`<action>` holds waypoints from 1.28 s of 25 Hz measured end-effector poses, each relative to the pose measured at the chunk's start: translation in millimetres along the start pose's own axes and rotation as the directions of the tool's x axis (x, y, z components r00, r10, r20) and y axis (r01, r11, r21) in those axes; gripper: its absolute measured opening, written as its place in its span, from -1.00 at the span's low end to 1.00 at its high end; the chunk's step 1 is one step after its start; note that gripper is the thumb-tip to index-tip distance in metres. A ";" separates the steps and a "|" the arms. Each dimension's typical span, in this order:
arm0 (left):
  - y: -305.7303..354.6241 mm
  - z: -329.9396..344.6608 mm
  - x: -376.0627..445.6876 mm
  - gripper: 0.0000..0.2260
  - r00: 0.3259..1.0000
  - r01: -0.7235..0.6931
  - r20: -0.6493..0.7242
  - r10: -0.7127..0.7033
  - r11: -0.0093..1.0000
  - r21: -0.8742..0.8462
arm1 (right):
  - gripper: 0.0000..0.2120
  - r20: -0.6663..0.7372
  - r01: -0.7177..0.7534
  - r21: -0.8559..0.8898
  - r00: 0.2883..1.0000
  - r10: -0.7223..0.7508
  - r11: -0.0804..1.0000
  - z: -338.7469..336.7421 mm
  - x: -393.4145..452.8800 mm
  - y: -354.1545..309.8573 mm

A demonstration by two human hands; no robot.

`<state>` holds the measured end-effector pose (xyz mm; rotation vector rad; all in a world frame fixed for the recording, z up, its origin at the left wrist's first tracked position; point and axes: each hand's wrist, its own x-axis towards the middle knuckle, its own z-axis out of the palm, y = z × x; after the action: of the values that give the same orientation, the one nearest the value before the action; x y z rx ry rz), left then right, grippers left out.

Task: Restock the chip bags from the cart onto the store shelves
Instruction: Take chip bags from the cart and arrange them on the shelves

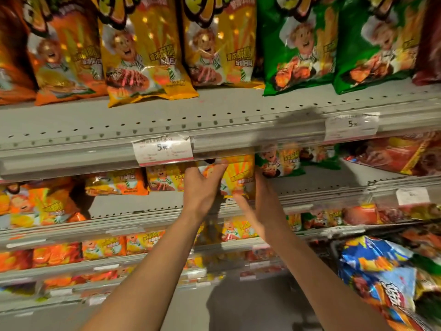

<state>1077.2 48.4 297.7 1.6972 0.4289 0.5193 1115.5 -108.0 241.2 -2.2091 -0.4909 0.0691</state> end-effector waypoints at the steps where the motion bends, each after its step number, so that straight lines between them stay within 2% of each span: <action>1: -0.2 7.6 1.9 -0.72 0.999 -0.002 0.038 0.002 1.000 0.001 | -0.27 -0.001 -0.014 -0.048 1.000 0.014 0.999 -6.9 4.2 1.0; 4: -9.0 15.1 5.1 -0.77 0.984 0.118 0.130 -0.122 0.992 0.033 | -0.38 0.044 -0.066 -0.267 0.996 0.081 0.961 -17.5 12.1 4.7; 6: -14.8 4.1 7.9 -0.50 0.950 0.251 0.169 -0.264 0.963 0.097 | -0.42 0.082 -0.077 -0.339 0.990 0.111 0.938 -18.9 17.6 3.9; 8: -20.0 -9.7 18.3 -0.18 0.902 0.331 0.232 -0.363 0.929 0.165 | -0.46 0.103 -0.108 -0.290 0.984 0.143 0.951 -19.8 22.0 1.7; 10: -22.4 -21.0 29.0 -0.14 0.902 0.308 0.262 -0.343 0.937 0.167 | -0.44 0.111 -0.131 -0.240 0.981 0.161 0.962 -20.8 23.0 1.6; 12: -19.9 -24.6 32.6 -0.27 0.932 0.242 0.221 -0.286 0.948 0.205 | -0.41 0.107 -0.141 -0.224 0.980 0.168 0.964 -19.8 20.3 2.4; 14: -24.3 -22.3 34.4 -0.53 0.963 0.142 0.201 -0.180 0.972 0.186 | -0.40 0.070 -0.137 -0.258 0.985 0.160 0.956 -16.3 20.4 2.7; 16: -25.0 -21.2 29.0 -0.74 0.963 0.102 0.225 -0.145 0.976 0.191 | -0.47 0.018 -0.110 -0.294 0.992 0.121 0.950 -13.7 20.8 1.9; 18: -31.4 -23.6 13.8 -0.75 0.971 -0.011 0.237 -0.039 0.978 0.208 | -0.56 -0.024 -0.061 -0.316 0.998 0.057 0.947 -10.0 18.7 1.0; 19: -36.7 -24.9 2.9 -0.68 0.973 -0.153 0.209 0.094 0.947 0.284 | -0.58 -0.044 -0.040 -0.314 0.999 0.028 0.949 -8.3 16.9 1.2; 20: -39.6 -26.1 -9.6 -0.60 0.947 -0.317 0.183 0.263 0.848 0.424 | -0.59 -0.060 -0.020 -0.301 0.998 0.002 0.953 -7.6 14.9 2.0; 21: -44.0 -24.7 -20.1 -0.52 0.884 -0.460 0.215 0.414 0.696 0.551 | -0.59 -0.072 -0.003 -0.271 0.997 -0.018 0.963 -8.7 12.5 3.0; 22: -47.7 -22.1 -27.2 -0.49 0.818 -0.559 0.286 0.499 0.575 0.597 | -0.58 -0.082 0.008 -0.218 0.996 -0.026 0.976 -11.3 9.5 3.3; 23: -48.5 -20.0 -29.9 -0.49 0.781 -0.610 0.355 0.513 0.511 0.606 | -0.54 -0.093 0.009 -0.151 0.995 -0.023 0.988 -14.0 6.0 2.5; 25: -52.8 -10.6 -29.3 -0.56 0.774 -0.624 0.389 0.500 0.493 0.607 | -0.46 -0.148 -0.009 -0.084 0.989 -0.003 0.996 -24.4 -8.2 7.4; 27: -54.9 -1.7 -30.1 -0.56 0.787 -0.594 0.341 0.514 0.481 0.645 | -0.43 -0.258 -0.004 -0.078 0.966 -0.017 0.997 -36.1 -30.1 22.0; 29: -52.4 19.1 -38.6 -0.57 0.711 -0.681 0.368 0.600 0.455 0.573 | -0.47 -0.339 -0.035 -0.043 0.941 0.019 0.998 -51.7 -57.8 46.8; 32: -34.5 77.4 -65.8 -0.59 0.583 -0.812 0.538 0.608 0.457 0.363 | -0.49 -0.360 -0.190 -0.024 0.918 0.169 0.981 -80.9 -106.3 94.0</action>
<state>1065.9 -44.5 245.2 2.5298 -0.5278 0.7385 1065.4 -260.1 208.6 -2.2529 -0.0877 -0.2493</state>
